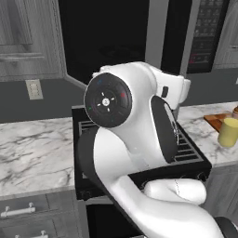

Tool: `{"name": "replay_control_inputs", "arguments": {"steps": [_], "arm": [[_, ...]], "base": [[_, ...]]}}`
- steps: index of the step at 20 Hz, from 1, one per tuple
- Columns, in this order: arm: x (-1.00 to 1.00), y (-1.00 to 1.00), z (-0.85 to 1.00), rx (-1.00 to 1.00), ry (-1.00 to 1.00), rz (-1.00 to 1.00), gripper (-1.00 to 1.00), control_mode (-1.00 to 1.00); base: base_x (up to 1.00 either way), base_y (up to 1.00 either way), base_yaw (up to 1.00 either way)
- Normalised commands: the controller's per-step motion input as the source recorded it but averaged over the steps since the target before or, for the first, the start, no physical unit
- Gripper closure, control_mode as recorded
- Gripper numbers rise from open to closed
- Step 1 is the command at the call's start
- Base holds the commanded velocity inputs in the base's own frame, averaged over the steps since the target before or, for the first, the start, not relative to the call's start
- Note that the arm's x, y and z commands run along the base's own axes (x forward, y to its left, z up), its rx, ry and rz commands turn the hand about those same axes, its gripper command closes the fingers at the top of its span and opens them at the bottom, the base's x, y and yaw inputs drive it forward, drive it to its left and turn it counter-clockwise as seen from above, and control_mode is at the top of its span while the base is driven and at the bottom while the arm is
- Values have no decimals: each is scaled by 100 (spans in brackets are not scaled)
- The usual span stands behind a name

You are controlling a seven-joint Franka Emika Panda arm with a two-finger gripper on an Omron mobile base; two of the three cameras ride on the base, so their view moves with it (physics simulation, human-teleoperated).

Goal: Retrieve the reheated potato from the microwave, then place the potato, cheese, and condiment on the cutting board.

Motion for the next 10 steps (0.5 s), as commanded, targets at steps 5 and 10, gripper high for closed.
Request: {"name": "replay_control_inputs", "arguments": {"steps": [5,10], "arm": [[-9,32,0,0,0,0,-100,-100],[-7,12,-2,0,2,0,-100,-100]], "base": [[0,0,0],[0,0,0]]}}
